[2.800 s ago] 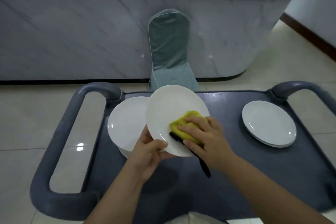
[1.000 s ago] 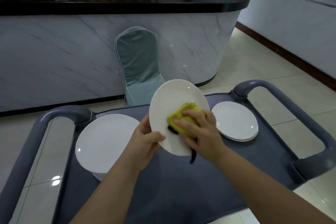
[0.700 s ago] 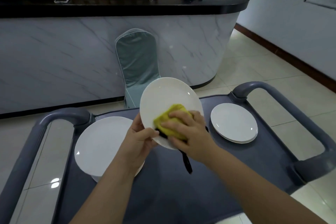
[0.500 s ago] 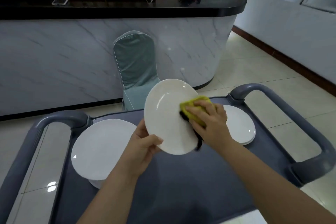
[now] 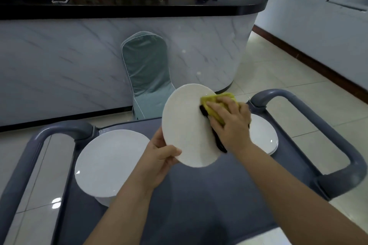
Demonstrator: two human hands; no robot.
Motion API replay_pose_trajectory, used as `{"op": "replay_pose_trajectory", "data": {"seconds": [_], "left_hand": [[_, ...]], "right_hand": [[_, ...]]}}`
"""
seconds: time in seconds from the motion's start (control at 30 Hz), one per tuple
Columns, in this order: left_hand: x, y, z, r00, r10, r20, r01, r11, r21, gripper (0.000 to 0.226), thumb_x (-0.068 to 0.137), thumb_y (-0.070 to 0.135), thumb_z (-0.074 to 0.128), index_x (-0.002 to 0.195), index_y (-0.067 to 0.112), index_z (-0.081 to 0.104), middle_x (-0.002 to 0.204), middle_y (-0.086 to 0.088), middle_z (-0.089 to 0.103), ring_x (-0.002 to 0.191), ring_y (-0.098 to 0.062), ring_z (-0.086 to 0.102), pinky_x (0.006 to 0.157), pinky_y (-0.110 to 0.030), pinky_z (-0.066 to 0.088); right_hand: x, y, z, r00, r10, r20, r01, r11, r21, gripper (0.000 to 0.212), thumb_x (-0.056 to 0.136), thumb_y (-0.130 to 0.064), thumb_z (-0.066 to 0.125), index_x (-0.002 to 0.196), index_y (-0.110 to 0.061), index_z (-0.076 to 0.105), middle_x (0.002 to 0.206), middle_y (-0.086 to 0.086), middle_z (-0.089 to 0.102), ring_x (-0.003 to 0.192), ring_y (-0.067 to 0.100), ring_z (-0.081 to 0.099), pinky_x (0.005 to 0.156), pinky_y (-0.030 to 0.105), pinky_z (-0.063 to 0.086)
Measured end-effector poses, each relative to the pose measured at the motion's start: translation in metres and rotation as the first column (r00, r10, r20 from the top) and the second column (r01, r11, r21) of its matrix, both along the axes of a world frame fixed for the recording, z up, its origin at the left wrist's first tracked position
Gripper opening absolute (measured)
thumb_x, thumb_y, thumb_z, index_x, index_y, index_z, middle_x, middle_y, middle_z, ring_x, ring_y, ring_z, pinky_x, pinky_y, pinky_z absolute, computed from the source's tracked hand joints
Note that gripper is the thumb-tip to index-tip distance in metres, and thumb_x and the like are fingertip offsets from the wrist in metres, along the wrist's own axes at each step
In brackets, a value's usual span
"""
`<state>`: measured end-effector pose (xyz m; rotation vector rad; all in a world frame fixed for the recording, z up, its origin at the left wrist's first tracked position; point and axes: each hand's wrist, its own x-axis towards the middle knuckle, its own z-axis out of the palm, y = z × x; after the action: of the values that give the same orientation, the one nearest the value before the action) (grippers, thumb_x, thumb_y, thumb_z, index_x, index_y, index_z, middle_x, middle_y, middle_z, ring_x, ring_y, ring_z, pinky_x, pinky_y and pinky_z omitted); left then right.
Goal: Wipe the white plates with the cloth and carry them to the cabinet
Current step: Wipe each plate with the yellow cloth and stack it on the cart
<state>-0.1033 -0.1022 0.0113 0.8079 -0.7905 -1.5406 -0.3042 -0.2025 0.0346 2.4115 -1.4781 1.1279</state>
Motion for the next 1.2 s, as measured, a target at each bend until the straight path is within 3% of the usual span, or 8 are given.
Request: {"op": "replay_pose_trajectory", "data": {"seconds": [0.23, 0.43, 0.63, 0.8, 0.87, 1.03, 1.13, 1.2], "left_hand": [[0.009, -0.007, 0.000, 1.000, -0.007, -0.015, 0.007, 1.000, -0.016, 0.073, 0.063, -0.010, 0.059, 0.126, 0.027, 0.061, 0.114, -0.005, 0.068, 0.097, -0.023, 0.066, 0.069, -0.035, 0.055], [-0.005, -0.001, -0.002, 0.986, -0.112, 0.122, 0.113, 0.994, 0.002, 0.075, 0.061, 0.001, 0.065, 0.129, 0.032, 0.058, 0.121, -0.006, 0.065, 0.102, -0.023, 0.064, 0.072, -0.036, 0.054], [0.004, -0.011, 0.003, 0.994, -0.053, 0.100, 0.053, 0.999, 0.001, 0.071, 0.067, -0.009, 0.057, 0.128, 0.028, 0.060, 0.118, -0.006, 0.066, 0.098, -0.024, 0.066, 0.071, -0.038, 0.055], [0.016, -0.018, 0.008, 0.970, 0.191, 0.150, -0.205, 0.976, 0.080, 0.041, 0.084, 0.002, 0.064, 0.112, 0.032, 0.071, 0.113, -0.001, 0.071, 0.095, -0.018, 0.070, 0.065, -0.029, 0.055], [0.016, -0.024, 0.015, 0.934, 0.294, 0.202, -0.317, 0.944, 0.095, 0.024, 0.095, 0.017, 0.058, 0.103, 0.034, 0.073, 0.108, 0.003, 0.073, 0.094, -0.016, 0.070, 0.065, -0.029, 0.056], [-0.001, -0.038, 0.035, 0.755, 0.450, 0.477, -0.458, 0.882, -0.107, 0.020, 0.099, 0.035, 0.053, 0.088, 0.041, 0.069, 0.085, 0.012, 0.073, 0.081, -0.009, 0.067, 0.071, -0.036, 0.056], [-0.011, -0.041, 0.040, 0.597, 0.489, 0.637, -0.406, 0.868, -0.286, 0.012, 0.096, 0.037, 0.056, 0.084, 0.034, 0.055, 0.072, 0.007, 0.065, 0.063, -0.007, 0.060, 0.062, -0.039, 0.050], [-0.011, -0.039, 0.040, 0.510, 0.508, 0.695, -0.354, 0.860, -0.369, 0.019, 0.094, 0.042, 0.057, 0.078, 0.034, 0.050, 0.069, 0.014, 0.062, 0.059, -0.002, 0.056, 0.056, -0.024, 0.046]], "right_hand": [[-0.001, 0.046, -0.047, 0.924, 0.366, -0.114, -0.368, 0.930, -0.002, 0.034, 0.086, -0.036, 0.061, 0.120, -0.036, 0.063, 0.129, -0.005, 0.056, 0.103, 0.030, 0.046, 0.090, 0.045, 0.040], [-0.016, 0.001, -0.017, 0.998, -0.043, 0.037, 0.041, 0.998, 0.050, 0.035, 0.090, -0.042, 0.054, 0.119, -0.029, 0.068, 0.130, -0.001, 0.057, 0.096, 0.035, 0.050, 0.085, 0.047, 0.041], [0.012, 0.044, -0.041, 0.940, 0.335, -0.070, -0.335, 0.942, 0.006, 0.036, 0.086, -0.033, 0.060, 0.121, -0.029, 0.067, 0.131, -0.001, 0.057, 0.101, 0.032, 0.051, 0.090, 0.042, 0.040], [-0.042, 0.030, -0.057, 0.993, 0.054, -0.107, -0.056, 0.998, -0.013, 0.028, 0.085, -0.021, 0.063, 0.111, -0.018, 0.073, 0.115, 0.007, 0.067, 0.080, 0.035, 0.054, 0.068, 0.047, 0.050], [-0.040, 0.017, -0.039, 0.999, -0.030, 0.021, 0.030, 0.999, 0.023, 0.032, 0.089, -0.023, 0.061, 0.119, -0.016, 0.069, 0.119, 0.007, 0.064, 0.090, 0.035, 0.054, 0.077, 0.048, 0.048], [0.019, 0.005, 0.026, 0.929, 0.137, 0.344, -0.137, 0.990, -0.026, 0.041, 0.093, -0.039, 0.054, 0.130, -0.024, 0.058, 0.128, -0.005, 0.054, 0.113, 0.010, 0.043, 0.101, 0.026, 0.032], [0.051, 0.013, 0.037, 0.983, 0.117, 0.142, -0.111, 0.993, -0.050, 0.049, 0.087, -0.055, 0.054, 0.130, -0.031, 0.058, 0.128, -0.005, 0.055, 0.105, 0.019, 0.044, 0.091, 0.032, 0.035], [0.047, 0.011, 0.032, 0.998, 0.040, 0.047, -0.037, 0.997, -0.065, 0.051, 0.084, -0.062, 0.053, 0.128, -0.035, 0.059, 0.124, -0.010, 0.057, 0.100, 0.023, 0.043, 0.086, 0.035, 0.035]]}}
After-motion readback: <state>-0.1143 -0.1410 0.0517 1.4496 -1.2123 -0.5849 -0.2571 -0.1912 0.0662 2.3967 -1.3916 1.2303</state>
